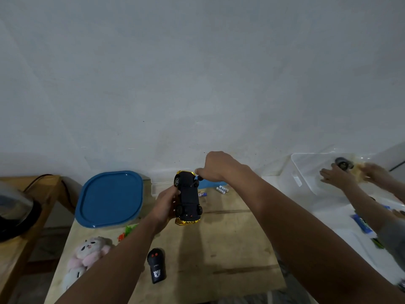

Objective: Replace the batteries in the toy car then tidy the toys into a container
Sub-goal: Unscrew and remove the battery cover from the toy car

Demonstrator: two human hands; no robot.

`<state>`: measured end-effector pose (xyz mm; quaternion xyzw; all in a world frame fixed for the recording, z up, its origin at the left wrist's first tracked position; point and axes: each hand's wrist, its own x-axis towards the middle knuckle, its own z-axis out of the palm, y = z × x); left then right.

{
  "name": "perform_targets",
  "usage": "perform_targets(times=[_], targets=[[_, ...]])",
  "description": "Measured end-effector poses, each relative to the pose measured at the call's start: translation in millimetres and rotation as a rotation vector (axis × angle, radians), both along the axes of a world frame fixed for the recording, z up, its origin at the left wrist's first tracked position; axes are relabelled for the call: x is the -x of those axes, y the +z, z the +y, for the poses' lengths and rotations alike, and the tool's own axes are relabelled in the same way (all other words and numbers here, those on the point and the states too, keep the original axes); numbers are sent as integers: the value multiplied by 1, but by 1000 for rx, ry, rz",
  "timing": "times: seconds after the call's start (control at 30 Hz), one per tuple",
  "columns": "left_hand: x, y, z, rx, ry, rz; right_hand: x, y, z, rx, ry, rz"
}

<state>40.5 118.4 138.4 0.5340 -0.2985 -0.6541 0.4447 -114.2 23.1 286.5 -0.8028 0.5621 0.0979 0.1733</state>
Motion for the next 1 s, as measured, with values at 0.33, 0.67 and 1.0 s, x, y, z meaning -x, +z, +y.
perform_targets(times=[0.33,0.67,1.0], targets=[[-3,-7,-2,18,-7,-7,2,1,0,-71,13,-9],[-7,-5,-6,69,1,-64,7,-3,1,-86,-3,-42],[-6,-7,-3,59,8,-57,6,-1,1,-53,-21,-89]])
